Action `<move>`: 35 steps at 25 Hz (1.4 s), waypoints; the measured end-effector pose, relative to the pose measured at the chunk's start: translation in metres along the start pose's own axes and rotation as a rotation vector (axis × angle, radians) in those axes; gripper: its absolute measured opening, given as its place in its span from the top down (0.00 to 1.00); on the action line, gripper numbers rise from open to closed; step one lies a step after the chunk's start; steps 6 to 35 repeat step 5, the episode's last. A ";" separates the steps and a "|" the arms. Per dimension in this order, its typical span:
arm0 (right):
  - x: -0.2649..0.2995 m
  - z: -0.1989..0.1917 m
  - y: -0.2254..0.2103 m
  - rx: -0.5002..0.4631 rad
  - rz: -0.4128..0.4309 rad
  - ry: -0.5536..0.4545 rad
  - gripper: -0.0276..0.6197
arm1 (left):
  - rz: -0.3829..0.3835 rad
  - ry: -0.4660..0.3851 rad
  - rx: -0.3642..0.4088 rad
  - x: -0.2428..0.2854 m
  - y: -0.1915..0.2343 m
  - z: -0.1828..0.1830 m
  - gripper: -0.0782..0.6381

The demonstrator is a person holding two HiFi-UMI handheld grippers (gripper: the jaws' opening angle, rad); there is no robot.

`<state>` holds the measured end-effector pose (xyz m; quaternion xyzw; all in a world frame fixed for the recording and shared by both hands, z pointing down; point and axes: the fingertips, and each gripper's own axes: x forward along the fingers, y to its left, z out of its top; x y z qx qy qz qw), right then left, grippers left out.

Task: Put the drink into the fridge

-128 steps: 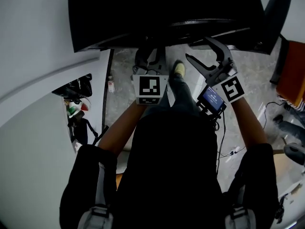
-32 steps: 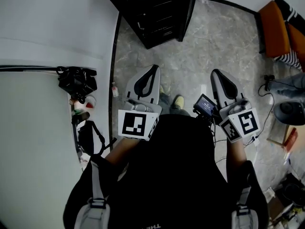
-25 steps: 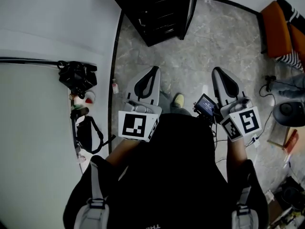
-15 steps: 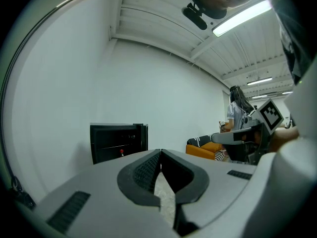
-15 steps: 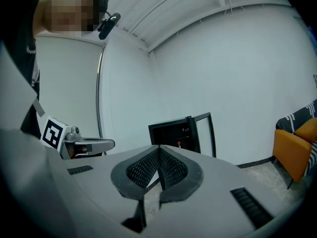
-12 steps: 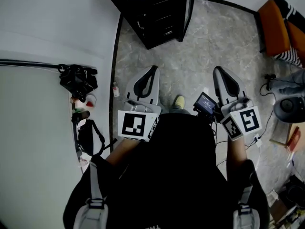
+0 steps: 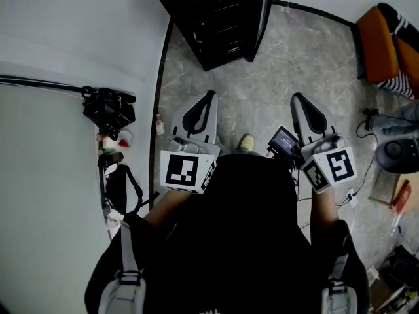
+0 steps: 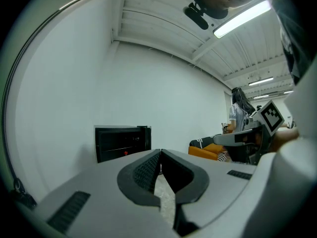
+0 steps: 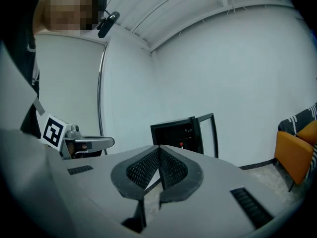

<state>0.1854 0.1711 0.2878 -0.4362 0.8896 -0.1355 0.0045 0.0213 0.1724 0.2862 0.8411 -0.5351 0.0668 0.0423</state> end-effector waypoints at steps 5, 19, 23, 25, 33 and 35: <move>-0.002 0.001 -0.003 -0.002 -0.003 -0.007 0.94 | -0.002 -0.003 0.003 0.000 -0.001 -0.001 0.87; -0.002 0.001 -0.003 -0.002 -0.003 -0.007 0.94 | -0.002 -0.003 0.003 0.000 -0.001 -0.001 0.87; -0.002 0.001 -0.003 -0.002 -0.003 -0.007 0.94 | -0.002 -0.003 0.003 0.000 -0.001 -0.001 0.87; -0.002 0.001 -0.003 -0.002 -0.003 -0.007 0.94 | -0.002 -0.003 0.003 0.000 -0.001 -0.001 0.87; -0.002 0.001 -0.003 -0.002 -0.003 -0.007 0.94 | -0.002 -0.003 0.003 0.000 -0.001 -0.001 0.87; -0.002 0.001 -0.003 -0.002 -0.003 -0.007 0.94 | -0.002 -0.003 0.003 0.000 -0.001 -0.001 0.87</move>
